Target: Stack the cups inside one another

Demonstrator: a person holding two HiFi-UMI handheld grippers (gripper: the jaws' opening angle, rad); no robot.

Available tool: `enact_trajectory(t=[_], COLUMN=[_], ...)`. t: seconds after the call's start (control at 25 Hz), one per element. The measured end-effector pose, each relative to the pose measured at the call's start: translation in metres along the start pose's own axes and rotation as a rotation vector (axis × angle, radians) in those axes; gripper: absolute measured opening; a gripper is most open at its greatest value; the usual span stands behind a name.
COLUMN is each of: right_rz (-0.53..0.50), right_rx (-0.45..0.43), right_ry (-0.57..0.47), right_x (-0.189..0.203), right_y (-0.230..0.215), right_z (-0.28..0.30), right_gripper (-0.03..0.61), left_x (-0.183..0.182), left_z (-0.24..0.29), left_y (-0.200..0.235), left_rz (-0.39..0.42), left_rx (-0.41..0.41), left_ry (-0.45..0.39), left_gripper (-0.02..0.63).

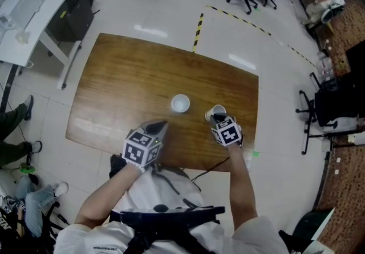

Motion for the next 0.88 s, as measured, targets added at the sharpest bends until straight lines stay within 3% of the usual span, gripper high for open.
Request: enact_trajectory(t=[0.4, 0.88], right_rz=[0.103, 0.025], right_rx=[0.021, 0.074], right_ry=[-0.24, -0.365], right_x=[-0.046, -0.111], right_y=[0.012, 0.048], right_z=[-0.061, -0.107], right_gripper=[0.028, 0.028], left_x=[-0.003, -0.012], left_z=[-0.015, -0.041], left_y=[0.019, 0.038], left_rz=[0.031, 0.062], left_rx=[0.017, 0.04], left_ry=[0.019, 0.016], left_gripper=[-0.005, -0.005])
Point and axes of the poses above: the fingertips, and each gripper's own axes: z forward along the fingers, y to its left, x out of its underside, the point moved 7 cm from there along -z, backward along the fingers, and after that the axes turned 2 degrees about -y, right-handed, at the moved point
